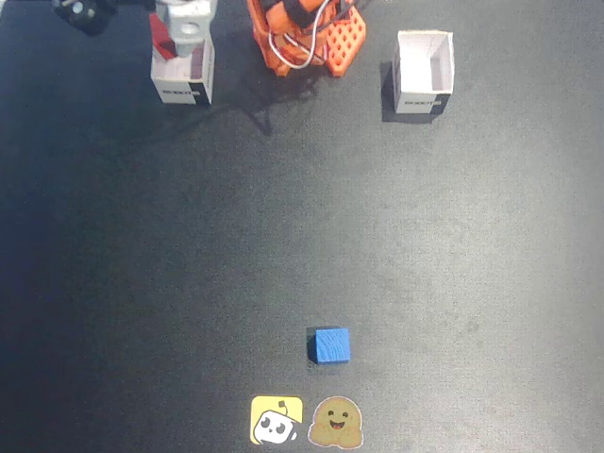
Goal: Put the red cube in the right box and the blue cube in the left box.
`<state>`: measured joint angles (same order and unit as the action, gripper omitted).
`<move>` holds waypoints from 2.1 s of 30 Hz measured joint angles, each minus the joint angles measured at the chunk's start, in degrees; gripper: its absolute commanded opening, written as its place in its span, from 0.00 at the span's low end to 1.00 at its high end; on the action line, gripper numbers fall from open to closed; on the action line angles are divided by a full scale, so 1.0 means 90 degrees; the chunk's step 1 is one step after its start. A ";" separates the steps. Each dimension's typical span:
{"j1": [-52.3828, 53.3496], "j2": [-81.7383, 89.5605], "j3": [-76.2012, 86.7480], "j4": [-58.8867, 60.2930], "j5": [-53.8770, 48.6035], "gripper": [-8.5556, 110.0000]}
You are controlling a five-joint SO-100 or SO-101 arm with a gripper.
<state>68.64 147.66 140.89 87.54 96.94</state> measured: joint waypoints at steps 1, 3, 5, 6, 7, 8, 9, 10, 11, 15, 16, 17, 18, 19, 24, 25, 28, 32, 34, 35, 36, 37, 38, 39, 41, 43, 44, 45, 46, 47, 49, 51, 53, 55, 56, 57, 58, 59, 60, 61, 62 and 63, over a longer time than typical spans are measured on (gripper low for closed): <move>0.0000 0.0000 0.0000 0.0000 0.0000 0.22; 0.0000 0.0000 0.0000 -0.0029 -0.0029 0.22; 0.0000 0.0000 0.0000 -0.0068 -0.0088 0.23; 0.0000 0.0049 0.0000 -0.0078 -0.0107 0.23; 0.0000 0.0107 0.0000 -0.0088 -0.0127 0.23; 0.0000 0.0166 0.0000 -0.0098 -0.0195 0.22; 0.0000 0.0244 0.0029 -0.0117 -0.0234 0.20; 0.0010 0.0332 0.0078 -0.0117 -0.0215 0.19; 0.0020 0.0400 0.0098 -0.0117 -0.0186 0.17; 0.0059 0.0498 0.0205 -0.0283 -0.0254 0.12; 0.0049 0.0498 0.0205 -0.0342 -0.0322 0.11; 0.0020 0.0498 0.0205 -0.0410 -0.0391 0.11; -0.0020 0.0488 0.0205 -0.0459 -0.0420 0.09; -0.0098 0.0488 0.0205 -0.0518 -0.0488 0.09; -0.0664 0.0273 0.0205 -0.0811 -0.0947 0.08; -0.0850 0.0215 0.0205 -0.0820 -0.0986 0.07; -0.1436 0.0137 0.0205 -0.0869 -0.1182 0.07; -0.2363 0.0137 -0.0098 -0.0889 -0.1318 0.07; -0.2871 0.0137 -0.0146 -0.0889 -0.1377 0.07; -0.3125 0.0137 -0.0146 -0.0889 -0.1377 0.07; -0.3350 0.0137 -0.0146 -0.0889 -0.1328 0.07; -0.3564 0.0137 -0.0146 -0.0889 -0.1318 0.07; -0.3789 0.0146 -0.0146 -0.0889 -0.1240 0.07; -0.4033 0.0166 -0.0146 -0.0889 -0.1104 0.07; -0.4531 0.0186 -0.0146 -0.0996 -0.1104 0.07; -0.4961 0.0186 -0.0146 -0.1162 -0.1006 0.07; -0.5146 0.0186 -0.0127 -0.1260 -0.0957 0.07; -0.5361 0.0186 -0.0068 -0.1348 -0.0869 0.07; -0.5596 0.0186 0.0010 -0.1445 -0.0820 0.07; -0.5840 0.0186 0.0059 -0.1533 -0.0830 0.07; -0.6270 0.0186 0.0127 -0.1719 -0.0791 0.07; -0.6582 0.0137 0.0137 -0.1885 -0.0762 0.07; -0.6982 0.0039 0.0137 -0.2012 -0.0781 0.07; -0.7236 0.0029 0.0137 -0.2139 -0.0801 0.07; -0.7314 0.0029 0.0137 -0.2197 -0.0820 0.07; -0.7451 0.0029 0.0146 -0.2256 -0.0820 0.07; -0.7568 0.0029 0.0195 -0.2334 -0.0889 0.07; -0.7734 0.0010 0.0205 -0.2383 -0.0986 0.07; -0.7842 0.0000 0.0234 -0.2441 -0.0986 0.07; -0.7920 0.0000 0.0273 -0.2490 -0.0996 0.07; -0.7979 -0.0020 0.0273 -0.2539 -0.1006 0.07; -0.8086 -0.0078 0.0273 -0.2588 -0.0967 0.07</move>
<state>-4.13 146.95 143.35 64.25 88.24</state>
